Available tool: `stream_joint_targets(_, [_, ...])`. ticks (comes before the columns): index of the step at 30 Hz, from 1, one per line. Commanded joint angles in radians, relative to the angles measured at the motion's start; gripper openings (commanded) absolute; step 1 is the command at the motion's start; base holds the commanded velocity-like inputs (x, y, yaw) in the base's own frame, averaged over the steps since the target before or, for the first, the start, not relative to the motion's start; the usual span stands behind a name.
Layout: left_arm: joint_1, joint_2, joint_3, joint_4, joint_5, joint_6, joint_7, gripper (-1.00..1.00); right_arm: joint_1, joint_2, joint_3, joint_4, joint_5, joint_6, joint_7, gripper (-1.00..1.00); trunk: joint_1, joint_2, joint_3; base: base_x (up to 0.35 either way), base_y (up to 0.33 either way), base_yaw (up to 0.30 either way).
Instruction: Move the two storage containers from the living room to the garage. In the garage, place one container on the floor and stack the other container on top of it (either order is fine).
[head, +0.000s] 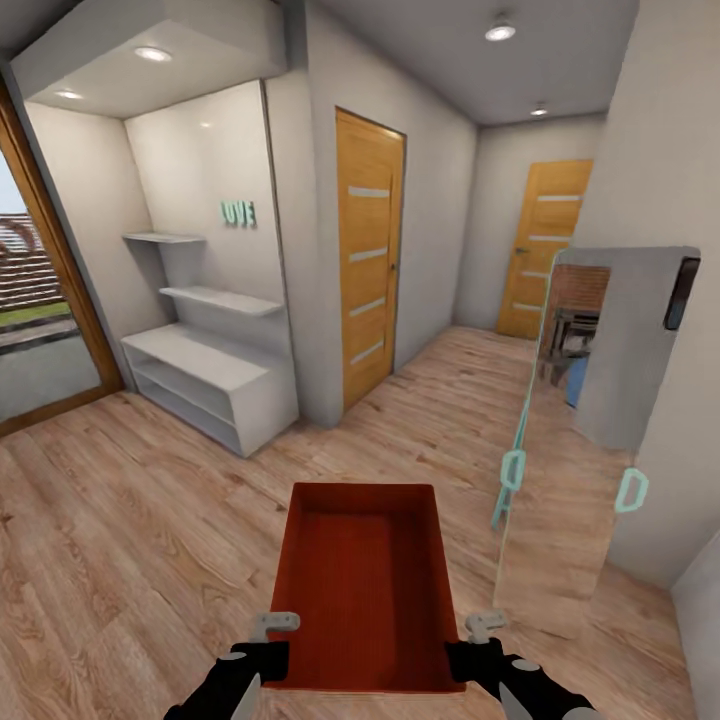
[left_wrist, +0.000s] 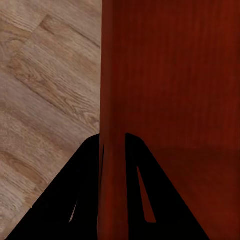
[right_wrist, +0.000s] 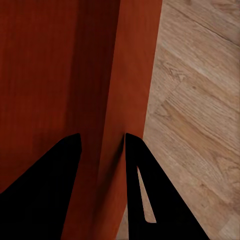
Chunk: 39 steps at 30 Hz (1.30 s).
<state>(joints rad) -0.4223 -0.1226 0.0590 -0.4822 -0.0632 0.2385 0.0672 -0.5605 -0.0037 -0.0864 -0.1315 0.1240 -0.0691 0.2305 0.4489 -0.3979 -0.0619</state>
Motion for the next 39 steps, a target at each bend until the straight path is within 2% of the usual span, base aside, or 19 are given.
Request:
stream_joint_targets(1, [-0.001,0.06,0.048,0.0,0.011,0.006,-0.001,-1.0,-0.001,-0.006,0.015,-0.002,-0.004,-0.014,0.033,-1.0,0.001,-0.002,-0.002,0.327,0.129,-0.006])
stream_joint_targets(24, [-0.001,0.059,0.048,0.001,0.011,0.005,-0.002,-1.0,-0.001,-0.007,0.014,-0.002,-0.004,-0.014,0.033,-1.0,0.001,-0.002,-0.002,0.32,0.144,-0.246])
stream_joint_targets(39, [-0.001,0.057,0.048,0.001,0.011,0.004,-0.003,-1.0,-0.001,-0.007,0.014,-0.002,-0.004,-0.014,0.033,-1.0,0.001,-0.002,-0.002,0.278,0.215,-0.022])
